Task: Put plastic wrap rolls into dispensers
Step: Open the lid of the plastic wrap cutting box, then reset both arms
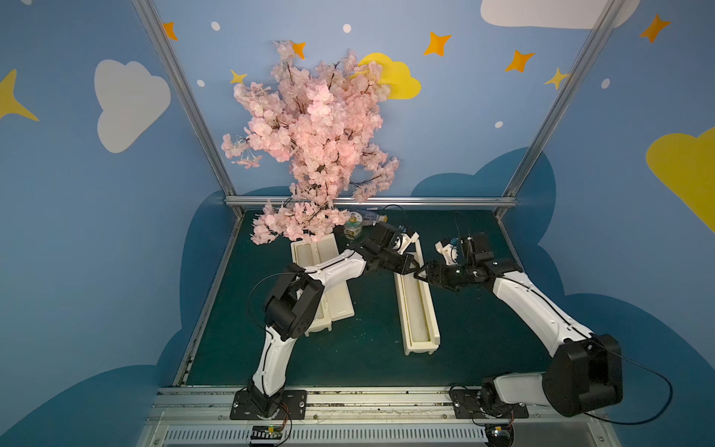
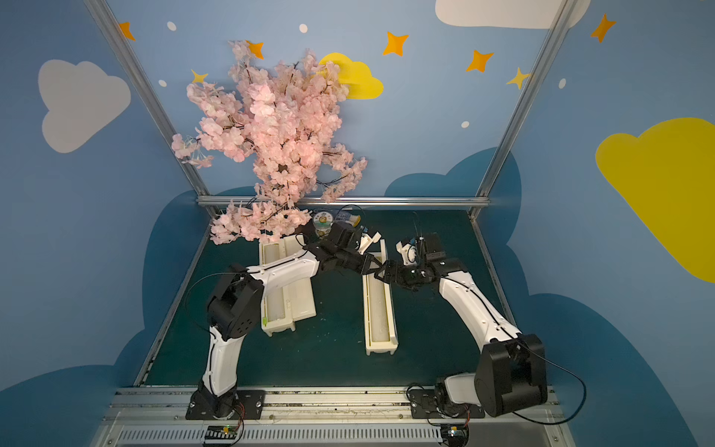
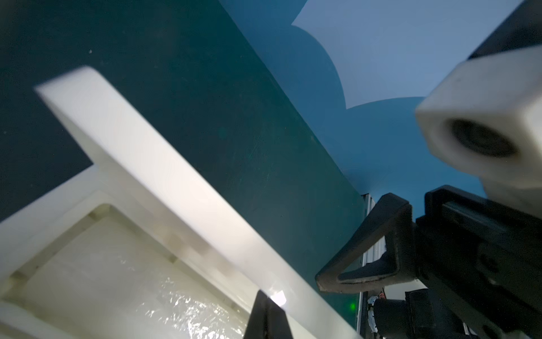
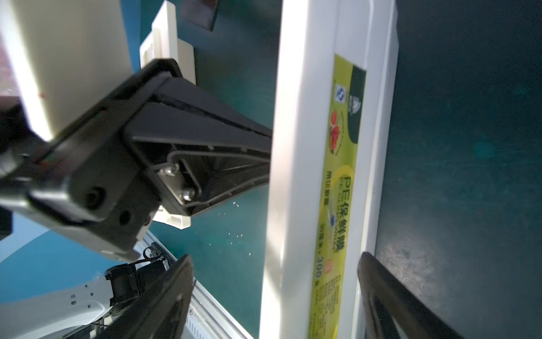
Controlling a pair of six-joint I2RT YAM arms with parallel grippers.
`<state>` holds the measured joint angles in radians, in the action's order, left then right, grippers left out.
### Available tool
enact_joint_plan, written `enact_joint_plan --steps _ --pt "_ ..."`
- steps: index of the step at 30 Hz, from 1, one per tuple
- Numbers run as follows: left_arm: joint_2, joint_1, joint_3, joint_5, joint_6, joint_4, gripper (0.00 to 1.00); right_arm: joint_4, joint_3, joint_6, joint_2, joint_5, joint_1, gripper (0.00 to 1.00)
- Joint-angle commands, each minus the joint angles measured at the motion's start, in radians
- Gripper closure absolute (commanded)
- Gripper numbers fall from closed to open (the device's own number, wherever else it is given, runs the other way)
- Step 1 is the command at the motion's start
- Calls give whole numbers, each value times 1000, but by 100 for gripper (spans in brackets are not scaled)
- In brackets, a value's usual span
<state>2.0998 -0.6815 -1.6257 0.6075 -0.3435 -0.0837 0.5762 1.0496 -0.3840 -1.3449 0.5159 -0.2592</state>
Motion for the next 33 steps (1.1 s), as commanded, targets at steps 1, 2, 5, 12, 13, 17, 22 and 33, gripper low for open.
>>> enact_joint_plan --steps 1,2,5,12,13,17,22,33 --pt "45 -11 -66 21 26 -72 96 43 37 19 45 -31 49 13" --pt "60 -13 -86 24 30 -87 96 53 38 24 59 -44 67 13" --pt "91 -20 -128 22 35 -109 96 59 16 -9 109 -150 104 13" --pt "22 -10 -122 -84 125 -135 92 -19 -65 77 221 -271 162 11" --pt "-13 -1 -91 -116 133 -121 86 -31 -74 90 228 -309 166 11" --pt "-181 53 65 -253 146 -39 52 -121 -137 116 249 -455 184 11" --pt "-486 162 376 -537 177 32 15 -261 -228 157 244 -542 213 11" --pt "-780 524 1042 -861 341 423 0 -596 -412 247 60 -691 265 11"
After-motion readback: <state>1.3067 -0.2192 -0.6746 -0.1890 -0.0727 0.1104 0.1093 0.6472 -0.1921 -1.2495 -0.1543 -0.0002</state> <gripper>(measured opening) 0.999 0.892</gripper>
